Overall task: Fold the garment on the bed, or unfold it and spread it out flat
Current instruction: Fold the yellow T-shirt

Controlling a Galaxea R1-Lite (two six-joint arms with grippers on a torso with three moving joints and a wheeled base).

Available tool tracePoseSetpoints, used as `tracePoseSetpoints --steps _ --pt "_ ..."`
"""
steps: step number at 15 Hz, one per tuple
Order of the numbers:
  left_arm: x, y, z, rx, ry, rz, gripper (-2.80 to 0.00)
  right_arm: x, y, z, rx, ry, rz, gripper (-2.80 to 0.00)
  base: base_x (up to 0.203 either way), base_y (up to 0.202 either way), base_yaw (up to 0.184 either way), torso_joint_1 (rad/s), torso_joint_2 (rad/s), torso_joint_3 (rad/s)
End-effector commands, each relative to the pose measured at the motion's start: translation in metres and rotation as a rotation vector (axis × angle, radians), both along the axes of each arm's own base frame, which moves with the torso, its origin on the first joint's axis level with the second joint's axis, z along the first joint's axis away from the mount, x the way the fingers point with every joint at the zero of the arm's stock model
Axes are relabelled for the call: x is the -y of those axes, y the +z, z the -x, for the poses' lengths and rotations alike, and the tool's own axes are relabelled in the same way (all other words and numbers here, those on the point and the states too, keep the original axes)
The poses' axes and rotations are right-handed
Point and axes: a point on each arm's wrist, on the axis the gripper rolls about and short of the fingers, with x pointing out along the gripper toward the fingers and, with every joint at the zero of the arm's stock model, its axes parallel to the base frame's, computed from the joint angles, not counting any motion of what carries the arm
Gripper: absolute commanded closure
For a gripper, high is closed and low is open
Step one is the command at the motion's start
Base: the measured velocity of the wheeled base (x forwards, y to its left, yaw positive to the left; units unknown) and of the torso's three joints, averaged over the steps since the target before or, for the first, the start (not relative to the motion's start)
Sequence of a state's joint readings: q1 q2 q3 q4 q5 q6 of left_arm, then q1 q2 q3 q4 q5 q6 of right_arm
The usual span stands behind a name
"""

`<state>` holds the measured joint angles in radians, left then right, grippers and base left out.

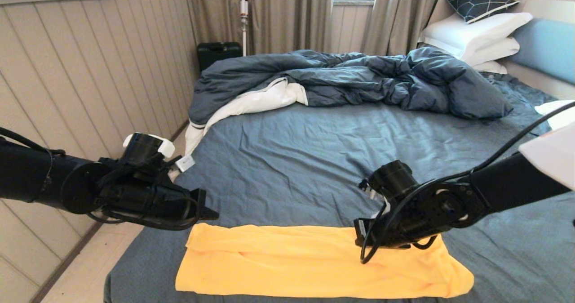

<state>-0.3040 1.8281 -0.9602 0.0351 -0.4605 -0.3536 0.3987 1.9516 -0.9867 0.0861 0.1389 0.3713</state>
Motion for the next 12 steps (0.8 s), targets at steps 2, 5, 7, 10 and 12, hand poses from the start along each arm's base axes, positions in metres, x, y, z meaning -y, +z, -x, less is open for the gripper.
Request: tracePoseSetpoints --steps 2,5,7,10,12 --pt "0.000 -0.002 -0.001 -0.005 0.002 -0.003 0.00 0.011 0.011 0.026 0.008 0.000 -0.004 0.00 0.000 0.000 0.000 0.000 0.00 0.000" --pt "0.002 -0.005 -0.002 -0.014 -0.003 -0.006 0.00 0.019 0.016 0.044 0.008 0.000 -0.004 0.00 0.000 0.000 0.000 0.000 0.00 0.000" --pt "0.003 -0.007 -0.002 -0.020 -0.007 -0.006 0.00 0.021 0.021 0.051 0.019 0.001 -0.009 0.00 0.000 0.000 0.000 0.000 0.00 0.000" --pt "0.003 -0.007 -0.002 -0.020 -0.005 -0.007 0.00 0.024 0.025 0.058 0.030 0.003 -0.013 0.00 0.000 0.000 0.000 0.000 0.00 0.000" --pt "0.003 -0.004 -0.001 -0.013 -0.005 -0.005 0.00 0.025 0.023 0.064 0.020 0.008 -0.009 0.00 0.000 0.000 0.000 0.000 0.00 0.000"
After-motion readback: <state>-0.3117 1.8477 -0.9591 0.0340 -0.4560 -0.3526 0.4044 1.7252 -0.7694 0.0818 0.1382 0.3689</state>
